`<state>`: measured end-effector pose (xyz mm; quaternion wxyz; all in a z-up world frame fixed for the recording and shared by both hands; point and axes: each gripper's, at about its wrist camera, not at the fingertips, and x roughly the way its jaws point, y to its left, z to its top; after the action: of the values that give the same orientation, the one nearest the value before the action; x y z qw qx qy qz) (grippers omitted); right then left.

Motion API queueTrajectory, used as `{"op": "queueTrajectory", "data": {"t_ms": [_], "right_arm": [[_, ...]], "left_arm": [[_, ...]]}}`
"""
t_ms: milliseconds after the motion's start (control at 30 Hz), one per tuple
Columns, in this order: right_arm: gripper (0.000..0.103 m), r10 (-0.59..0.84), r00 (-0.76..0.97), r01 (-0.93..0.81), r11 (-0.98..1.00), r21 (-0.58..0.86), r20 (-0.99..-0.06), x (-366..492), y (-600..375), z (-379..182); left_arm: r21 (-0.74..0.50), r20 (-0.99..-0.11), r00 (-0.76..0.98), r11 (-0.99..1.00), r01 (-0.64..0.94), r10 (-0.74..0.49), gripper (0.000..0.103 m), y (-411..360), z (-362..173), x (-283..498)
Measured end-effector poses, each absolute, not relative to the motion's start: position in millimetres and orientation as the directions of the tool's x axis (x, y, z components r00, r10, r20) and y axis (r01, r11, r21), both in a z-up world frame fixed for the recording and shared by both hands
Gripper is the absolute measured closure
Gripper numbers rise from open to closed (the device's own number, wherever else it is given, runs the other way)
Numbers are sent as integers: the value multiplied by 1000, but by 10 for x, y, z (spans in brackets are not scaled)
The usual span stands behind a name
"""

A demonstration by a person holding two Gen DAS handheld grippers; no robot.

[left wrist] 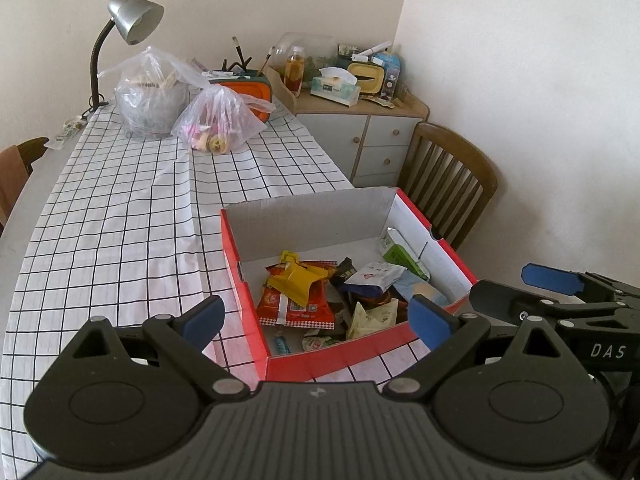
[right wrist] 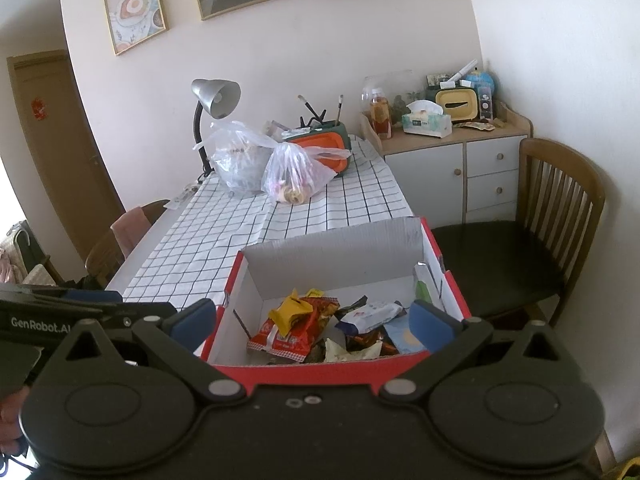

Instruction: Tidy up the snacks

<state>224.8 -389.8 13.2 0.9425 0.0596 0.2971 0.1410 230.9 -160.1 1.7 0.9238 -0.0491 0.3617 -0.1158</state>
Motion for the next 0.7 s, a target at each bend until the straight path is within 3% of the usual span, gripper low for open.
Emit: {"op": "queueTrajectory", "data": {"t_ms": [700], "right_arm": [[0,290,778,-219,957,193,-558,2292,-3804,98]], "left_arm": [[-183,-667,698,966,184,-260,4,-1542,-60,2407]]}}
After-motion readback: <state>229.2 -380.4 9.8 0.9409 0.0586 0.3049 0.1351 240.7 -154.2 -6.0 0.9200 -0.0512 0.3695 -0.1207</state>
